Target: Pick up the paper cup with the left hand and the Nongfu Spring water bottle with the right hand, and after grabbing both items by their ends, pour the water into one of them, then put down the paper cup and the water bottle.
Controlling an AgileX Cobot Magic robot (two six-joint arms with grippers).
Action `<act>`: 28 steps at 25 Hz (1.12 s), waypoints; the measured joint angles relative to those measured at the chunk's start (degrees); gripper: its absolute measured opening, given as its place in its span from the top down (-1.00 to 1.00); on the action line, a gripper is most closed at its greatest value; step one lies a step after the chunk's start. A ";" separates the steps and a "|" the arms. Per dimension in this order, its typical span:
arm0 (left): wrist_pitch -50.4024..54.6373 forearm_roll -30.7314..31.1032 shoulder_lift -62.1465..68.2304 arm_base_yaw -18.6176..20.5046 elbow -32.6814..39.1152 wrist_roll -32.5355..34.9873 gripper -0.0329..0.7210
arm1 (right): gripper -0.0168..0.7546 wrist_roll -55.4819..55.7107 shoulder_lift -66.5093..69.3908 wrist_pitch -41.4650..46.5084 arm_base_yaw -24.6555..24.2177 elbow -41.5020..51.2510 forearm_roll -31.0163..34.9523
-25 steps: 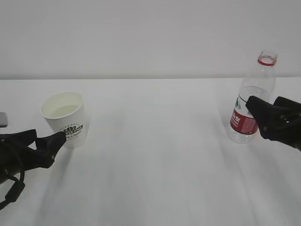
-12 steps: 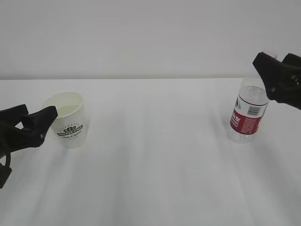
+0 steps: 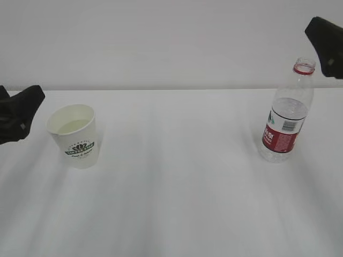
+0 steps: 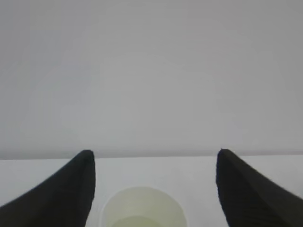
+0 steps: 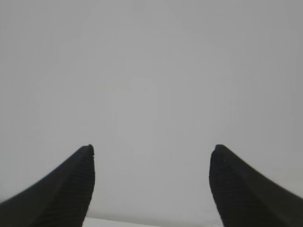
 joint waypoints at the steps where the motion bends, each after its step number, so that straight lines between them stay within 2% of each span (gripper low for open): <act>1: 0.00 0.00 -0.84 0.00 0.10 0.00 -0.62 | -0.52 0.00 -0.87 0.92 0.00 -0.39 0.00; 11: 0.00 -0.31 -7.34 0.00 -0.06 0.00 -0.62 | -0.52 0.00 -8.03 8.44 0.00 -4.31 -0.02; 18: 0.64 0.00 -7.84 0.00 -5.04 0.00 -0.62 | -0.52 0.00 -10.77 11.68 0.00 -4.46 -0.12; 24: 10.62 2.03 -9.20 0.00 -10.55 0.00 -0.62 | -0.52 0.00 -14.69 20.98 0.00 -7.24 -0.12; 28: 15.76 2.03 -11.63 0.00 -11.85 0.00 -0.62 | -0.52 0.00 -16.31 23.34 0.00 -8.25 -0.12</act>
